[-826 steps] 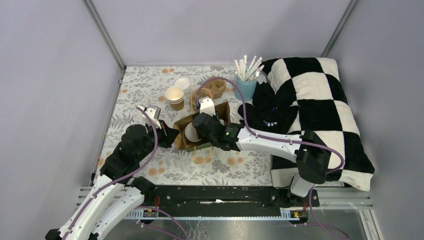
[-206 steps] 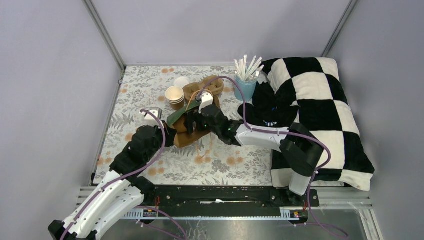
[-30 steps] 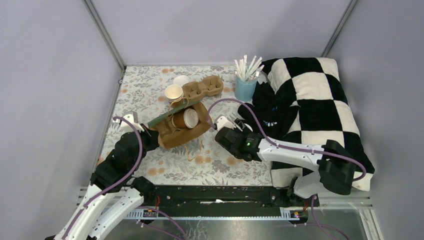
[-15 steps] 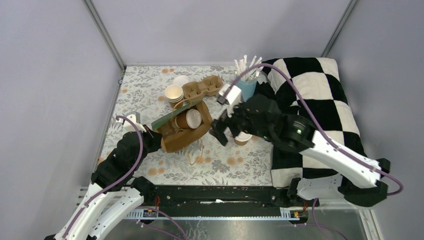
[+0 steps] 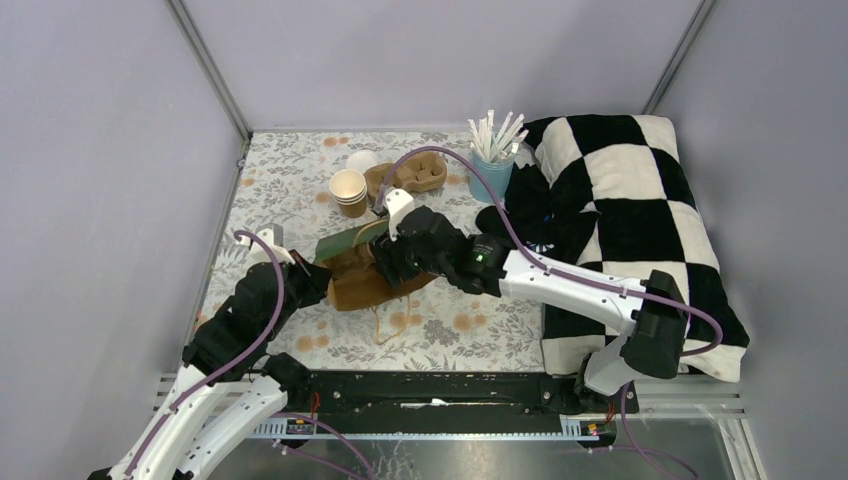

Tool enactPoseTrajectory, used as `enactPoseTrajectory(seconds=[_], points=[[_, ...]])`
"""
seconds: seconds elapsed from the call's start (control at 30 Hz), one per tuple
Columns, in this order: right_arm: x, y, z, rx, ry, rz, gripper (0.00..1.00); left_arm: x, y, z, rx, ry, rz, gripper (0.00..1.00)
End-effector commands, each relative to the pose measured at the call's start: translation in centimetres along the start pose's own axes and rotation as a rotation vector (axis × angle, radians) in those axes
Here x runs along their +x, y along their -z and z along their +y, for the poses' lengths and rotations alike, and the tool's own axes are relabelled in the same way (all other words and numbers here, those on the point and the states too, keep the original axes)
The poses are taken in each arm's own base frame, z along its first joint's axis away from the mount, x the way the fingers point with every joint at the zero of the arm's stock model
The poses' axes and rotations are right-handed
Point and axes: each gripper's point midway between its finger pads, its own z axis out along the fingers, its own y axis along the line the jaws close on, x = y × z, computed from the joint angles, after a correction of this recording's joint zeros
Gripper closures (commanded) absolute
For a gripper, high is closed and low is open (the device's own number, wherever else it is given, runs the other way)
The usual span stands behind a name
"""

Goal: Pack the takeout coffee

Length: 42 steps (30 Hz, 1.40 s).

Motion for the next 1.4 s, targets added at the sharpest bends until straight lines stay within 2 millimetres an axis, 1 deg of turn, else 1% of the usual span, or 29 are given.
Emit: enactPoseTrajectory(seconds=[0.0, 0.03, 0.13, 0.2, 0.23, 0.3, 0.47, 0.53, 0.63, 0.7, 0.8, 0.97, 1.07, 1.17, 1.23, 1.37], points=[[-1.0, -1.2, -1.8, 0.106, -0.060, -0.125, 0.39, -0.9, 0.3, -1.7, 0.062, 0.013, -0.006, 1.00], [-0.3, -1.5, -2.3, 0.127, -0.058, -0.123, 0.41, -0.9, 0.3, -1.8, 0.064, 0.007, -0.001, 1.00], [0.8, -2.4, -3.5, 0.182, -0.060, -0.129, 0.53, -1.0, 0.4, -2.4, 0.083, 0.002, 0.013, 1.00], [1.6, -2.8, -4.6, 0.237, -0.064, -0.125, 0.54, -0.9, 0.5, -2.8, 0.098, 0.002, 0.024, 1.00], [2.1, -2.8, -5.1, 0.264, -0.062, -0.120, 0.53, -0.8, 0.5, -3.0, 0.108, 0.001, 0.031, 1.00], [1.8, -3.2, -5.6, 0.288, -0.065, -0.165, 0.52, -0.7, 0.5, -3.3, 0.119, 0.000, 0.041, 1.00], [1.8, -4.1, -6.2, 0.320, -0.080, -0.179, 0.52, -0.6, 0.4, -4.1, 0.154, -0.006, 0.057, 1.00], [1.9, -4.5, -6.3, 0.330, -0.082, -0.181, 0.46, -0.6, 0.4, -4.3, 0.169, -0.012, 0.058, 1.00], [2.1, -4.9, -7.0, 0.362, -0.079, -0.184, 0.44, -0.2, 0.4, -4.7, 0.195, -0.021, 0.068, 1.00], [2.4, -5.2, -7.8, 0.392, -0.086, -0.180, 0.43, 0.0, 0.4, -4.6, 0.200, -0.028, 0.071, 1.00], [3.2, -5.4, -9.2, 0.446, -0.103, -0.161, 0.44, 0.1, 0.4, -4.6, 0.211, -0.042, 0.072, 1.00], [3.7, -6.1, -9.7, 0.445, -0.103, -0.148, 0.46, 1.0, 0.3, -4.6, 0.230, -0.055, 0.098, 1.00], [3.5, -7.0, -8.9, 0.394, -0.078, -0.159, 0.40, 1.4, 0.2, -4.8, 0.246, -0.061, 0.111, 1.00], [3.7, -7.7, -8.9, 0.388, -0.054, -0.155, 0.40, 1.7, 0.1, -4.9, 0.260, -0.062, 0.120, 1.00], [3.9, -8.0, -9.2, 0.403, -0.031, -0.154, 0.41, 1.9, 0.0, -5.0, 0.265, -0.064, 0.124, 1.00], [3.7, -8.5, -9.5, 0.414, 0.015, -0.157, 0.47, 1.9, -0.2, -5.0, 0.261, -0.067, 0.128, 1.00]])
